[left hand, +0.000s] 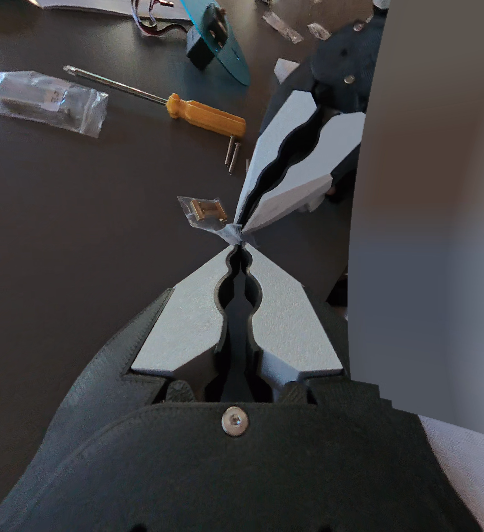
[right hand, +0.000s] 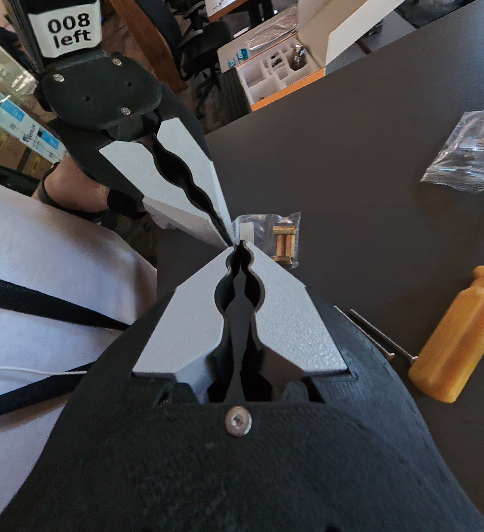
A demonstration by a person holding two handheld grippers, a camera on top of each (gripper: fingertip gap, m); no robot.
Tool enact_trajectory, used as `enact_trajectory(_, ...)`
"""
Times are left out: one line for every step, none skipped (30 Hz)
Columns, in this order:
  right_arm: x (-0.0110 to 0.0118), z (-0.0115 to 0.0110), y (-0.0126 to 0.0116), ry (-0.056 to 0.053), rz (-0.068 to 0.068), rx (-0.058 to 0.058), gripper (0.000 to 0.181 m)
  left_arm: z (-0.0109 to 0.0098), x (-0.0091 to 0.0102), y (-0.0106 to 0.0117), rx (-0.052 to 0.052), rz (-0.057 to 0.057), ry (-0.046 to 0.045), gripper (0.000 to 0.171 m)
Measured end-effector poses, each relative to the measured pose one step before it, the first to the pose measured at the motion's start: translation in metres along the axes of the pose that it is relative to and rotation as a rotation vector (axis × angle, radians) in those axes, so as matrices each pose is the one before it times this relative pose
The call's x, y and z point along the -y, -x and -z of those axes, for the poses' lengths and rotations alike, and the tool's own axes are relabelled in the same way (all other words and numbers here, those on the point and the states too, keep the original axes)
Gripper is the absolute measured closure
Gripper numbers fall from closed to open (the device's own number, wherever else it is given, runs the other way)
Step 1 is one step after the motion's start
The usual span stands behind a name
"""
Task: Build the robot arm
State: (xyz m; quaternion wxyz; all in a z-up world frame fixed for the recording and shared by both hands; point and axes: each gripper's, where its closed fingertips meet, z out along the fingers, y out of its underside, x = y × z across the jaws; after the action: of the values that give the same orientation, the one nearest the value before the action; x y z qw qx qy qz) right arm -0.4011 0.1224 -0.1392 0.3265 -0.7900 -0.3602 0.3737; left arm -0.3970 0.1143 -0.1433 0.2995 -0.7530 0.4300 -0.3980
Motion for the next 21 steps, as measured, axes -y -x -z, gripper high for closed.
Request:
enact_trajectory(-0.00076,-0.00062,-0.00145,0.0067,0.0045,-0.0149,0.181,-0.00045,-0.00013,0.00126,0.0047,0.0132,0.00210,0.171)
enact_trajectory(-0.00013,-0.00047,-0.00126,0.0020,0.0002,-0.0111,0.181,-0.00074,-0.00008,0.00117,0.0135,0.0001,0.00392,0.171)
enact_trajectory(-0.00030,-0.00019,-0.00059,0.0030,-0.0033,-0.0020,0.181,-0.00061,0.00001,0.00082,0.0110,0.0022,0.00159,0.171)
enact_trajectory(0.00039,0.00006,-0.00018,-0.0025,-0.0103,0.0072,0.181,-0.00010,0.00094,0.00068,0.0037,0.0112,-0.00639,0.171)
enact_trajectory(0.00226,0.00121,0.00019,-0.0166,-0.0140,0.0118,0.181,0.00043,0.00240,0.00108,-0.0015,0.0200,-0.01700,0.171)
enact_trajectory(0.00227,0.00116,0.00044,-0.0174,-0.0168,0.0146,0.181,0.00065,0.00272,0.00099,-0.0064,0.0243,-0.01776,0.171)
enact_trajectory(0.00066,0.00030,0.00006,-0.0053,-0.0151,0.0084,0.181,0.00017,0.00167,0.00065,-0.0095,0.0228,-0.00779,0.171)
enact_trajectory(-0.00015,-0.00037,-0.00026,0.0020,-0.0024,-0.0021,0.181,-0.00047,0.00093,-0.00008,-0.0118,0.0192,0.00016,0.171)
enact_trajectory(-0.00005,-0.00029,-0.00053,0.0004,0.0061,-0.0088,0.181,-0.00095,0.00093,-0.00075,-0.0117,0.0116,-0.00035,0.171)
enact_trajectory(-0.00028,-0.00026,-0.00028,0.0024,0.0032,-0.0053,0.181,-0.00114,0.00124,-0.00139,-0.0107,0.0045,-0.00433,0.171)
enact_trajectory(0.00003,0.00018,-0.00093,-0.0008,-0.0027,-0.0052,0.181,-0.00101,0.00071,-0.00033,-0.0012,0.0021,-0.00114,0.171)
enact_trajectory(0.00033,0.00065,-0.00057,-0.0031,-0.0058,0.0012,0.181,-0.00068,0.00057,0.00019,0.0027,0.0008,-0.00115,0.171)
enact_trajectory(0.00048,0.00072,-0.00016,-0.0044,-0.0077,0.0056,0.181,-0.00044,0.00065,0.00105,0.0060,0.0048,-0.00199,0.171)
enact_trajectory(0.00013,0.00048,0.00214,-0.0029,-0.0086,0.0196,0.181,-0.00004,0.00089,0.00168,0.0096,0.0053,-0.00446,0.171)
enact_trajectory(0.00020,0.00043,0.00018,-0.0041,-0.0091,0.0059,0.181,-0.00038,0.00030,0.00053,0.0024,0.0022,0.00003,0.171)
enact_trajectory(0.00011,0.00030,-0.00045,-0.0015,-0.0044,-0.0003,0.181,-0.00050,-0.00001,0.00014,0.0034,-0.0036,0.00238,0.171)
enact_trajectory(-0.00006,0.00017,-0.00069,0.0003,-0.0026,-0.0020,0.181,-0.00050,-0.00011,0.00044,0.0084,-0.0072,0.00224,0.171)
enact_trajectory(-0.00016,0.00000,-0.00024,0.0016,-0.0024,0.0003,0.181,-0.00053,-0.00007,0.00010,0.0079,-0.0102,0.00201,0.171)
enact_trajectory(-0.00040,0.00010,-0.00041,0.0026,-0.0040,0.0006,0.181,-0.00053,-0.00055,-0.00037,0.0044,-0.0121,0.00399,0.171)
enact_trajectory(-0.00069,-0.00028,0.00025,0.0047,-0.0040,0.0060,0.181,-0.00018,-0.00067,-0.00032,0.0028,-0.0084,0.00357,0.171)
enact_trajectory(-0.00067,-0.00026,0.00044,0.0059,-0.0054,0.0083,0.181,-0.00011,-0.00051,-0.00052,-0.0003,-0.0048,0.00159,0.171)
